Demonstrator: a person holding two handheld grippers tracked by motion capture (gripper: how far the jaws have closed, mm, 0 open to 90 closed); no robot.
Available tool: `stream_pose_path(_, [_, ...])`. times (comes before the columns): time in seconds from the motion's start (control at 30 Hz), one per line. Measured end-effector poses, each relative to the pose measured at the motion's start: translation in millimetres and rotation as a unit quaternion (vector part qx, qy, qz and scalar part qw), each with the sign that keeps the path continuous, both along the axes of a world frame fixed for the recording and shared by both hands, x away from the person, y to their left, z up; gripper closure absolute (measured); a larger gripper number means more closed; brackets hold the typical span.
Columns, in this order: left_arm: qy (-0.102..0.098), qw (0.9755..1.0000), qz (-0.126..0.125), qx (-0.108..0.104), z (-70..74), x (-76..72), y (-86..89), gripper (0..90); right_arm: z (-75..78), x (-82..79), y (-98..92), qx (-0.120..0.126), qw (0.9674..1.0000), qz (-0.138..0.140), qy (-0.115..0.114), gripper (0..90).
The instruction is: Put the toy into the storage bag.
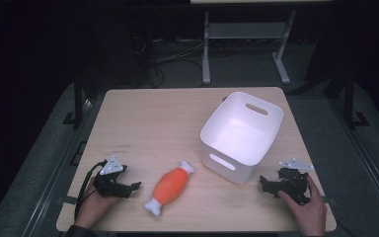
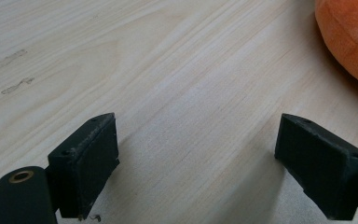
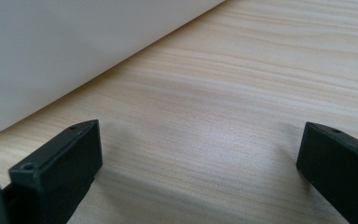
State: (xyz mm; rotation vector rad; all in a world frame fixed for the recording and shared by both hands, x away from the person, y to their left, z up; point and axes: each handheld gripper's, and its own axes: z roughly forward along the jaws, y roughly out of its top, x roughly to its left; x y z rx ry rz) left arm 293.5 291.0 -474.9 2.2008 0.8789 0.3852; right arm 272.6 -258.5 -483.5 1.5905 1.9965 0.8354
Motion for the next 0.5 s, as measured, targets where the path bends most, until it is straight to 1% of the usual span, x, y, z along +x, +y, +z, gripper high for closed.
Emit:
stream_pose_path(0.1, [0.000, 1.0000, 0.005, -0.001, 0.0, -0.8, -0.4, 12.8, 0.0, 0.0, 0.0, 0.000, 1.0000, 0.000, 0.000, 0.0])
stream_pose_path(0.2, [0.005, 0.9999, 0.012, -0.003, 1.3, -0.6, 0.4, 13.5, 0.0, 0.1, 0.0, 0.000, 1.0000, 0.000, 0.000, 0.0])
stream_pose_path(0.43, [0.006, 0.9998, 0.018, -0.002, 4.9, -0.5, 3.2, 13.6, 0.0, 0.1, 0.0, 0.000, 1.0000, 0.000, 0.000, 0.0])
stream_pose_path(0.5, [0.008, 0.9997, 0.022, -0.005, 5.6, -0.8, 3.7, 13.7, 0.0, 0.1, 0.0, 0.000, 1.0000, 0.000, 0.000, 0.0])
